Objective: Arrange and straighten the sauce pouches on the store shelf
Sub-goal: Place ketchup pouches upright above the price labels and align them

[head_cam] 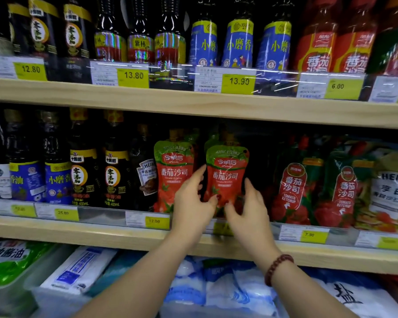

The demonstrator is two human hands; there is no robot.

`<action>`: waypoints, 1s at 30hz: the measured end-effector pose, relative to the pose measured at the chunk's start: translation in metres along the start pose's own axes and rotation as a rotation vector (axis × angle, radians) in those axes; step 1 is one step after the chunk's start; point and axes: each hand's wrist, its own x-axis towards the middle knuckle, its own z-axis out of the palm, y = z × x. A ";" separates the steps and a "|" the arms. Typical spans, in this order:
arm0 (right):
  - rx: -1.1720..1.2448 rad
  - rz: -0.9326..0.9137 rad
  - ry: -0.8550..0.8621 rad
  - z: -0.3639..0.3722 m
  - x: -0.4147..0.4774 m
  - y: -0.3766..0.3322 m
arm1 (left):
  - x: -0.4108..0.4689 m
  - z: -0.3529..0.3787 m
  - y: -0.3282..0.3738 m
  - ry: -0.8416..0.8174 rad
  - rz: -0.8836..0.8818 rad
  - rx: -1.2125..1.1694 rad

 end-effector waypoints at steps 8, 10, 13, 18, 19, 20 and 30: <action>0.038 -0.064 -0.037 -0.001 0.003 0.007 | -0.003 0.006 -0.004 0.007 -0.016 -0.030; 0.066 -0.053 -0.048 -0.006 0.000 0.011 | -0.002 0.004 -0.004 0.045 -0.032 -0.032; 0.034 -0.055 0.063 -0.025 -0.002 0.024 | -0.005 0.003 0.003 0.161 0.052 0.026; -0.085 -0.040 0.352 -0.064 -0.008 0.051 | -0.017 0.039 0.029 0.015 0.251 0.002; -0.104 -0.014 0.364 -0.067 -0.009 0.055 | -0.018 0.051 0.033 -0.068 0.223 -0.028; -0.121 0.010 0.359 -0.070 -0.010 0.058 | -0.017 0.064 0.035 -0.152 0.175 -0.058; -0.110 0.123 0.158 -0.083 0.000 0.076 | 0.017 0.133 0.040 -0.440 -0.201 -0.001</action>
